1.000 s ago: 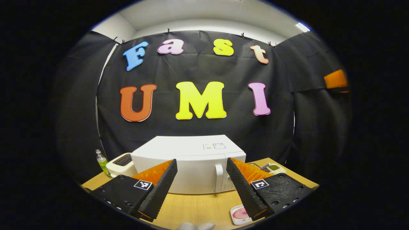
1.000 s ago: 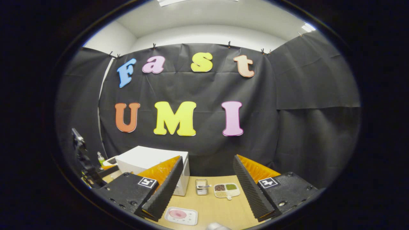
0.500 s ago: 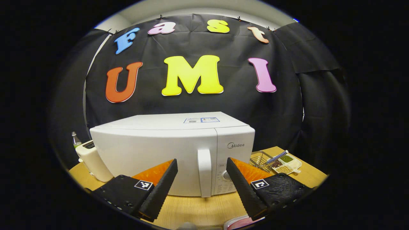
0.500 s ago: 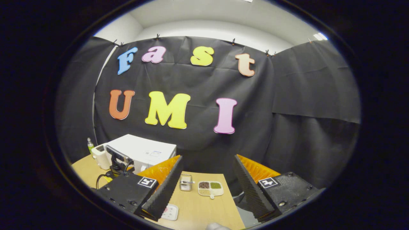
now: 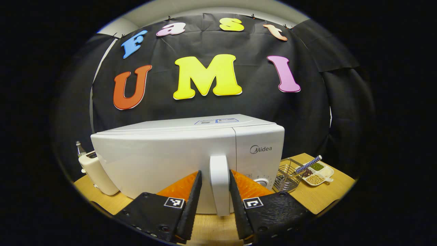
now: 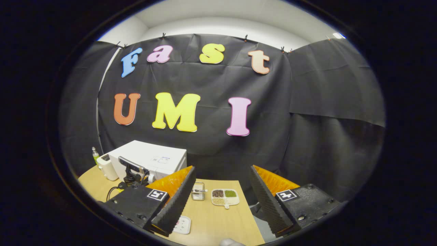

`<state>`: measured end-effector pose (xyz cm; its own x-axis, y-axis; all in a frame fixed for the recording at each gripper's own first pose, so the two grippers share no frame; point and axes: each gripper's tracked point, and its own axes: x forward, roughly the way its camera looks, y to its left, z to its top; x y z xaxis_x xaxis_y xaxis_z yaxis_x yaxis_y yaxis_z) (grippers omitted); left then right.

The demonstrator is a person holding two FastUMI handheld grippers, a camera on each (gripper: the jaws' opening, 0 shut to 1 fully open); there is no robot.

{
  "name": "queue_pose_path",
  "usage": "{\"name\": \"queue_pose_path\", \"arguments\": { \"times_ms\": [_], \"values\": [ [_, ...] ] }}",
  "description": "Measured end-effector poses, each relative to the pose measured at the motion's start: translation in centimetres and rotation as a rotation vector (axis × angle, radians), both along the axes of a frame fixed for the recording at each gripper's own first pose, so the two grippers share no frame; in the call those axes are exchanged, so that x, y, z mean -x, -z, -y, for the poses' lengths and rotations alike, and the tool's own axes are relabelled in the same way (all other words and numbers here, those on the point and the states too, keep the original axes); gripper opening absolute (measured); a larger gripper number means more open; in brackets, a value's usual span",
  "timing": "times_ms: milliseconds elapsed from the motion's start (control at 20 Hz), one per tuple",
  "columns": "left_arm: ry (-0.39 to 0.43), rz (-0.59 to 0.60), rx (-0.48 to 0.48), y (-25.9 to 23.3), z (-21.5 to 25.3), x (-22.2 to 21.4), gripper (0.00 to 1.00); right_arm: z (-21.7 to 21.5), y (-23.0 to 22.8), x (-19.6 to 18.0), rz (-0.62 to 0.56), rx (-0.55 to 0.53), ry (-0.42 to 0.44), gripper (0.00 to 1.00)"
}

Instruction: Open the microwave oven with the left hand, put the food in, and close the microwave oven.

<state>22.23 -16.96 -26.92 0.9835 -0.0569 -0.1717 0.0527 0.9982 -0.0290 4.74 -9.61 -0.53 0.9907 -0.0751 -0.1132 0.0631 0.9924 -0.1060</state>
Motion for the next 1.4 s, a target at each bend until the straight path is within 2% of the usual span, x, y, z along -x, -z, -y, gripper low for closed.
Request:
{"name": "queue_pose_path", "arguments": {
  "times_ms": [50, 100, 150, 200, 300, 350, 400, 450, 550, 600, 750, 800, 850, 1050, 1100, 1250, 1400],
  "values": [
    [0.009, -0.007, 0.006, 0.1, 0.2, -0.2, 0.47, 0.1, 0.1, 0.1, -0.004, 0.002, 0.002, 0.94],
    [0.036, -0.015, 0.021, 0.2, 0.9, -0.1, 0.41, 0.1, 0.2, 0.1, -0.010, -0.001, 0.002, 0.94],
    [0.029, -0.017, 0.022, 0.0, 0.7, -0.1, 0.37, 0.0, 0.2, 0.2, -0.014, -0.004, 0.000, 1.00],
    [0.020, -0.022, 0.024, 0.2, 0.6, -0.2, 0.25, 0.0, 0.3, 0.3, -0.017, -0.006, 0.000, 0.95],
    [0.015, -0.024, 0.031, 0.1, 0.8, -0.1, 0.22, -0.4, 0.4, 0.4, -0.019, -0.006, -0.007, 0.95],
    [0.011, -0.025, 0.026, 0.1, 0.6, 0.0, 0.17, -0.5, 0.3, 0.5, -0.021, -0.004, -0.008, 1.00],
    [0.005, -0.025, 0.022, 0.0, 0.6, 0.2, 0.18, -0.4, 0.3, 0.6, -0.022, -0.001, -0.009, 0.94],
    [0.006, -0.022, 0.007, 0.1, 0.7, 0.2, 0.13, -0.4, 0.2, 0.6, -0.024, 0.004, -0.005, 0.94],
    [0.008, -0.017, 0.015, 0.1, 0.6, 0.3, 0.12, -0.6, 0.1, 0.8, -0.025, 0.009, -0.006, 0.94],
    [0.010, -0.019, 0.018, 0.2, 0.6, 0.3, 0.08, -0.8, 0.2, 0.9, -0.028, 0.011, -0.009, 1.00],
    [0.030, -0.022, 0.026, 0.1, 0.6, 0.4, 0.07, -1.2, 0.2, 1.2, -0.036, 0.018, -0.021, 1.00],
    [0.034, -0.035, 0.033, 0.2, 0.6, 0.9, 0.07, -1.3, 0.1, 1.2, -0.035, 0.023, -0.024, 0.94],
    [0.030, -0.032, 0.042, 0.3, 0.4, 2.1, 0.07, -1.5, -0.2, 1.3, -0.031, 0.031, -0.027, 1.00],
    [0.064, 0.003, -0.002, 0.1, -1.0, 6.2, 0.07, -3.1, -0.2, 1.2, -0.019, 0.038, -0.064, 1.00],
    [0.080, -0.003, -0.012, 0.1, -1.3, 7.0, 0.07, -3.6, -0.1, 1.2, -0.020, 0.027, -0.077, 0.94],
    [0.108, -0.034, 0.009, 0.2, -2.6, 10.0, 0.08, -5.6, 0.6, 1.6, -0.028, -0.004, -0.120, 1.00],
    [0.098, -0.034, -0.053, 0.0, -4.1, 12.2, 0.19, -6.6, 1.0, 2.0, -0.029, -0.021, -0.143, 1.00]
  ]
}}
